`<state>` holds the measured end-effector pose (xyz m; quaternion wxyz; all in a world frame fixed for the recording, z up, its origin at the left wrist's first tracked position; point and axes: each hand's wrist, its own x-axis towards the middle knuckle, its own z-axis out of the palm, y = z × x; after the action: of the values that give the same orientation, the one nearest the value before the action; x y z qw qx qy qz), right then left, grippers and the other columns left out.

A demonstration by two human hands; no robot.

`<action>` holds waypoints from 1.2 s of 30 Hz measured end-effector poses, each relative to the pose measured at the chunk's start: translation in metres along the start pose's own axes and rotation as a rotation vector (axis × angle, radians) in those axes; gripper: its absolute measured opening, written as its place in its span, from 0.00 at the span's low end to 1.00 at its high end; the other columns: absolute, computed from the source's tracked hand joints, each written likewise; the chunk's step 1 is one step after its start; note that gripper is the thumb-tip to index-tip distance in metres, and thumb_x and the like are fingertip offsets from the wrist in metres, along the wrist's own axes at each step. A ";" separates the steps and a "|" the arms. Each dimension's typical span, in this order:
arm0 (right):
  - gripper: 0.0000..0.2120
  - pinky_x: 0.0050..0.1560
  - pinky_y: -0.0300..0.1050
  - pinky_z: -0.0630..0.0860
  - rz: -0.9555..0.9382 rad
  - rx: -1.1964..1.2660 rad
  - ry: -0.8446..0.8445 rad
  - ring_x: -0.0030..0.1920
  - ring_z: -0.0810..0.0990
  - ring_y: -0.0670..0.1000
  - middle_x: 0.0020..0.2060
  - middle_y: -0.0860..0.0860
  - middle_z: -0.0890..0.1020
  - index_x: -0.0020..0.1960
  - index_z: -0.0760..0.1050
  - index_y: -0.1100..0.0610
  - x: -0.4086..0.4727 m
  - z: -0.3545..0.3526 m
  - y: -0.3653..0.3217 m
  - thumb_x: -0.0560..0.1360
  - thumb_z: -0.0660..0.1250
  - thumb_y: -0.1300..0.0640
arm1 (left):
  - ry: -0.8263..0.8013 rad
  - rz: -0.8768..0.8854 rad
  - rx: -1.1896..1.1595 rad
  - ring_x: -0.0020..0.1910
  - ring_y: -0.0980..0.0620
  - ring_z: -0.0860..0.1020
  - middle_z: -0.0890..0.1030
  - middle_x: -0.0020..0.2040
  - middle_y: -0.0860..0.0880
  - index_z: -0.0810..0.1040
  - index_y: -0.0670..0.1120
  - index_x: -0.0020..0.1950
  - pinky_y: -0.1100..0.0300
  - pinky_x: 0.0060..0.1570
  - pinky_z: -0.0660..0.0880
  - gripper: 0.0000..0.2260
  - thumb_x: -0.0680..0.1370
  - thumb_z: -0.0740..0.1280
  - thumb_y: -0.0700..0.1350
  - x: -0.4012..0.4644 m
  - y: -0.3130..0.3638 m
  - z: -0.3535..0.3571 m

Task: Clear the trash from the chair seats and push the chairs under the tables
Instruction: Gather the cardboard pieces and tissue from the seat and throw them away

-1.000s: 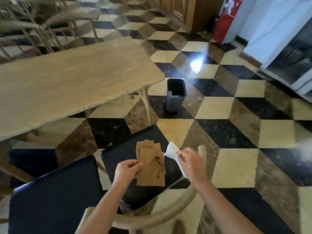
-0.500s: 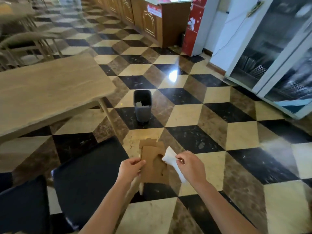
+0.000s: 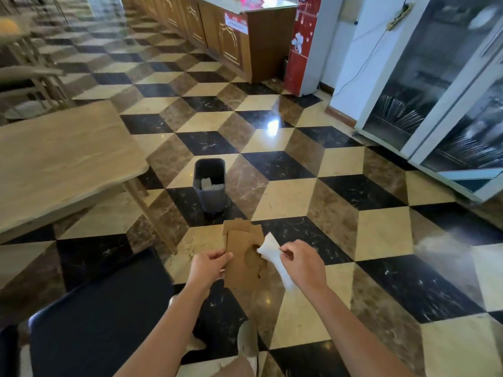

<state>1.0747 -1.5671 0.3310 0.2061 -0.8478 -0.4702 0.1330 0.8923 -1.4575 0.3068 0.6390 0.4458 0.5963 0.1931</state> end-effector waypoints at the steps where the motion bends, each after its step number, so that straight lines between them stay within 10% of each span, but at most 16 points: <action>1: 0.09 0.34 0.29 0.63 0.007 -0.003 0.001 0.46 0.79 0.48 0.49 0.50 0.81 0.54 0.79 0.54 0.015 -0.003 0.004 0.76 0.65 0.53 | -0.001 0.004 0.000 0.46 0.52 0.80 0.81 0.45 0.51 0.79 0.46 0.54 0.58 0.41 0.79 0.11 0.73 0.71 0.43 0.012 0.008 0.009; 10: 0.07 0.42 0.52 0.79 0.058 -0.024 -0.013 0.42 0.78 0.52 0.43 0.53 0.81 0.45 0.80 0.58 0.152 -0.038 0.021 0.76 0.64 0.58 | 0.005 0.039 -0.045 0.41 0.55 0.81 0.82 0.41 0.52 0.81 0.47 0.46 0.64 0.33 0.77 0.03 0.74 0.70 0.41 0.099 0.106 0.064; 20: 0.08 0.38 0.36 0.68 -0.097 0.010 -0.119 0.45 0.78 0.49 0.48 0.50 0.82 0.51 0.80 0.55 0.318 -0.024 0.040 0.76 0.65 0.54 | 0.236 0.017 -0.117 0.41 0.54 0.80 0.82 0.40 0.51 0.80 0.46 0.45 0.63 0.33 0.77 0.02 0.75 0.69 0.40 0.197 0.166 0.103; 36: 0.07 0.39 0.45 0.75 -0.401 -0.039 -0.348 0.42 0.78 0.51 0.45 0.52 0.81 0.47 0.79 0.54 0.553 0.013 -0.016 0.77 0.63 0.55 | 0.652 -0.075 -0.257 0.46 0.44 0.82 0.83 0.46 0.42 0.81 0.40 0.53 0.45 0.50 0.80 0.09 0.74 0.71 0.41 0.322 0.245 0.097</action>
<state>1.3465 -1.0850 0.3100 0.1282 -0.7058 -0.6597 0.2241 1.1218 -1.1107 0.3022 0.4725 0.2544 0.7559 0.3750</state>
